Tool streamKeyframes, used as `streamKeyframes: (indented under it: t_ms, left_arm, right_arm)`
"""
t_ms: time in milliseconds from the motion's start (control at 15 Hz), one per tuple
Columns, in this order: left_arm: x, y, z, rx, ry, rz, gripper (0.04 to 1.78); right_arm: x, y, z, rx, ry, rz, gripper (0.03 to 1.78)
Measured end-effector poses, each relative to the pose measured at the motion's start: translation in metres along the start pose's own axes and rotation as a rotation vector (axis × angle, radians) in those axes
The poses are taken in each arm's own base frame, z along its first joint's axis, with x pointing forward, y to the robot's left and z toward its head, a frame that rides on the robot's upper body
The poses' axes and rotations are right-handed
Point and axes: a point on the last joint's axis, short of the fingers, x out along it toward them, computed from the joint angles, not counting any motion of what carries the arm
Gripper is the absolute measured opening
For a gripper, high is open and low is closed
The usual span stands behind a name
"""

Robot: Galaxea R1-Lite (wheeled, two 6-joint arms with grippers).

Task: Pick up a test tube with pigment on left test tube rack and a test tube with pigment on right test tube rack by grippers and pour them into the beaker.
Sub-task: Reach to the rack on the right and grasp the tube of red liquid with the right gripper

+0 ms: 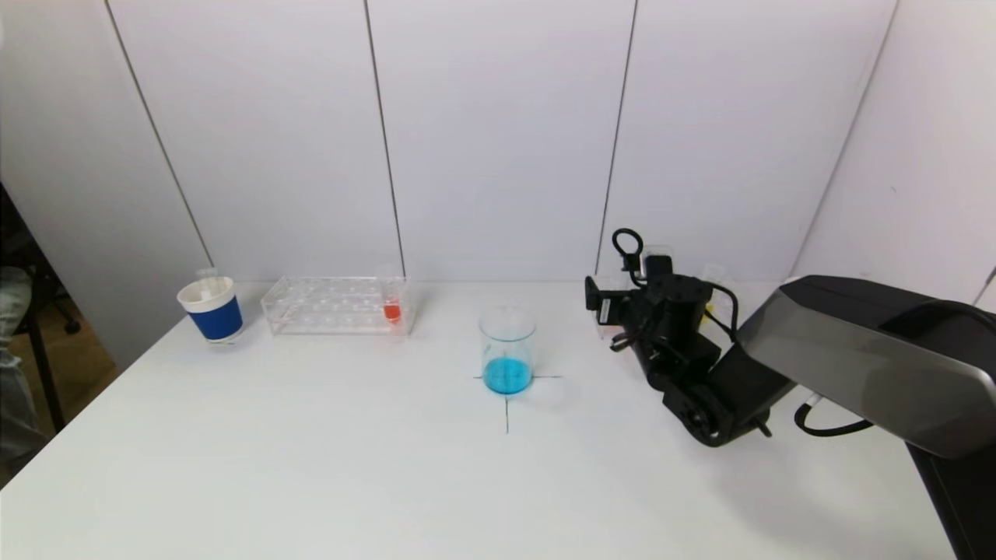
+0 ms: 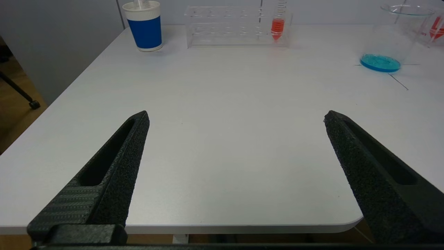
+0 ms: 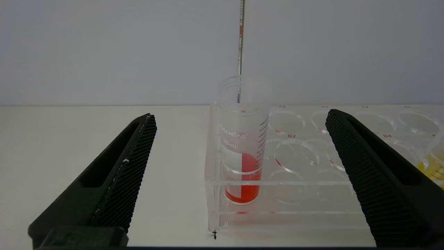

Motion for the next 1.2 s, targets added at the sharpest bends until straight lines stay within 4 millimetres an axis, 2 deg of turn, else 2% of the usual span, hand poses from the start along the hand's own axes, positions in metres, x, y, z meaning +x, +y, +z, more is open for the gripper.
streamKeyframes:
  t_ms: [1200]
  left_arm:
    - [0.000,0.000,0.000,0.000,0.000,0.000,1.76]
  right_arm:
    - [0.024,0.002,-0.013,-0.021,-0.033,-0.015,1.77]
